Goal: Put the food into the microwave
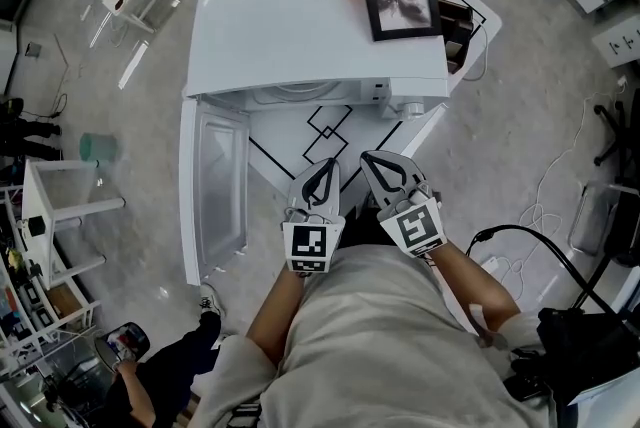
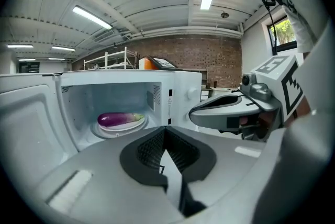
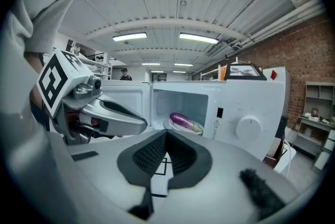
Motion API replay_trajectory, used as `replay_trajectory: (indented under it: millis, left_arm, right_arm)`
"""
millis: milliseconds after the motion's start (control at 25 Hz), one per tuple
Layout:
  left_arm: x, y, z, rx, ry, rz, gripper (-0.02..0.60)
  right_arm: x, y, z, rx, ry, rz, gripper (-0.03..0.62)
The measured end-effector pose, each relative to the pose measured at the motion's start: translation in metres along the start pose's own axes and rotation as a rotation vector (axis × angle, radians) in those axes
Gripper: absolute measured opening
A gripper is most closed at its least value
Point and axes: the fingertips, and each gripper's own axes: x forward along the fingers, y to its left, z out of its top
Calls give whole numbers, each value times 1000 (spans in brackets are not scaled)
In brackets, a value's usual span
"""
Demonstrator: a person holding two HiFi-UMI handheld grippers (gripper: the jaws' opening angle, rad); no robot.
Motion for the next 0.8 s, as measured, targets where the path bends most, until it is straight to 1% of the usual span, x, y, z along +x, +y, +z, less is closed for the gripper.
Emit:
replay_trajectory:
  millis: [200, 480, 800]
  left_arm:
    - [2, -1, 1, 16, 2, -11, 8]
    - [1, 7, 7, 32, -9, 1, 8]
    - [0, 13, 8, 25, -11, 8, 8]
  right_arm:
    - [2, -1, -1, 1, 2, -8, 11]
    - [8, -2, 4, -7, -1, -6, 11]
    - [15, -1, 8, -14, -1, 3, 11]
